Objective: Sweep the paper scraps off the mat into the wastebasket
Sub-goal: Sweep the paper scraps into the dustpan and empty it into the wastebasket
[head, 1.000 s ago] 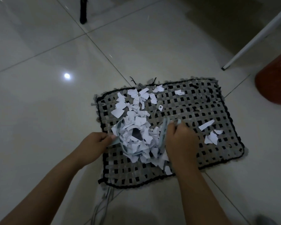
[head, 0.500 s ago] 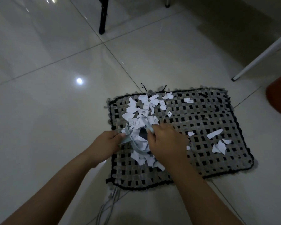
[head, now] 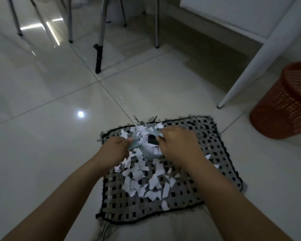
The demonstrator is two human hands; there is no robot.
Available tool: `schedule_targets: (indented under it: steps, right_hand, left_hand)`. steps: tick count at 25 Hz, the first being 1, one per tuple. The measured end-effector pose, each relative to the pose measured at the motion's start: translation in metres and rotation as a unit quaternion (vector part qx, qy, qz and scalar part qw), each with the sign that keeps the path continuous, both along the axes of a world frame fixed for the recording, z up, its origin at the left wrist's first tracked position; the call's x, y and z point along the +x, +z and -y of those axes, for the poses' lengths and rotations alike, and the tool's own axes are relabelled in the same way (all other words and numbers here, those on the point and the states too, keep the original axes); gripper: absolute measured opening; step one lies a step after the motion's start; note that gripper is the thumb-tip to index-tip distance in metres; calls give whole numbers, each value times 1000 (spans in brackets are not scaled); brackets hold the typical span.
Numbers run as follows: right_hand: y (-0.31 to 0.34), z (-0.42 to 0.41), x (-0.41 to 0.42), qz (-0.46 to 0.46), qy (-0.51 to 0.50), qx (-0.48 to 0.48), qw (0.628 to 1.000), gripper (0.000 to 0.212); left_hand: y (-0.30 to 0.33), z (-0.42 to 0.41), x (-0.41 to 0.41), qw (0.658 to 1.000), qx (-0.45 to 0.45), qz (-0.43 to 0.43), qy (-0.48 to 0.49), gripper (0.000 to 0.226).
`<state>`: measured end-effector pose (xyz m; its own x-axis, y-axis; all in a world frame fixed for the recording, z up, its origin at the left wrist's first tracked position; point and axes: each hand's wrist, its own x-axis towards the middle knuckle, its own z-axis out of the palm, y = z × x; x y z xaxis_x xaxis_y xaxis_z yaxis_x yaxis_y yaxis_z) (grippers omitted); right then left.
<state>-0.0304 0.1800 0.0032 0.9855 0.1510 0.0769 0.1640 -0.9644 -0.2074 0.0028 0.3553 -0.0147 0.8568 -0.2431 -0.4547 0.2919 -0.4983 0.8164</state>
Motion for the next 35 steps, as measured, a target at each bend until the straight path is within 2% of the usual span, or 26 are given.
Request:
schedule_targets:
  steps: [3, 8, 14, 18, 21, 25, 27, 28, 29, 32, 35]
  right_hand:
    - [26, 18, 18, 7, -3, -3, 1000, 25]
    - [89, 93, 30, 61, -52, 1, 997, 23]
    - [149, 240, 32, 130, -160, 13, 979, 22]
    - [149, 345, 17, 161, -246, 13, 956, 24]
    - [128, 409, 1, 167, -305, 34, 937, 27]
    - [80, 448, -11, 205, -351, 57, 912, 24]
    - [57, 454, -10, 205, -374, 73, 902, 25]
    - [47, 455, -9, 201, -382, 73, 899, 26]
    - [40, 456, -9, 196, -387, 64, 899, 26]
    - [24, 461, -7, 143, -389, 27, 909, 24]
    - [19, 470, -7, 106, -400, 39, 910, 22]
  left_hand:
    - [16, 15, 11, 1000, -19, 3, 20, 32]
    - [70, 93, 28, 997, -53, 53, 8, 38]
    - [128, 256, 54, 992, -93, 76, -45, 39]
    - [141, 378, 57, 986, -92, 99, -100, 35]
    - [130, 455, 52, 970, -52, 158, -176, 37]
    - [101, 512, 46, 965, 3, 198, -174, 21]
    - [87, 531, 47, 935, 122, 239, -233, 29]
    - [81, 535, 47, 903, 192, 273, -271, 32]
    - [79, 536, 44, 882, 227, 290, -294, 34]
    - [67, 539, 49, 852, 283, 280, -341, 37]
    - [69, 535, 48, 842, 315, 285, -333, 29]
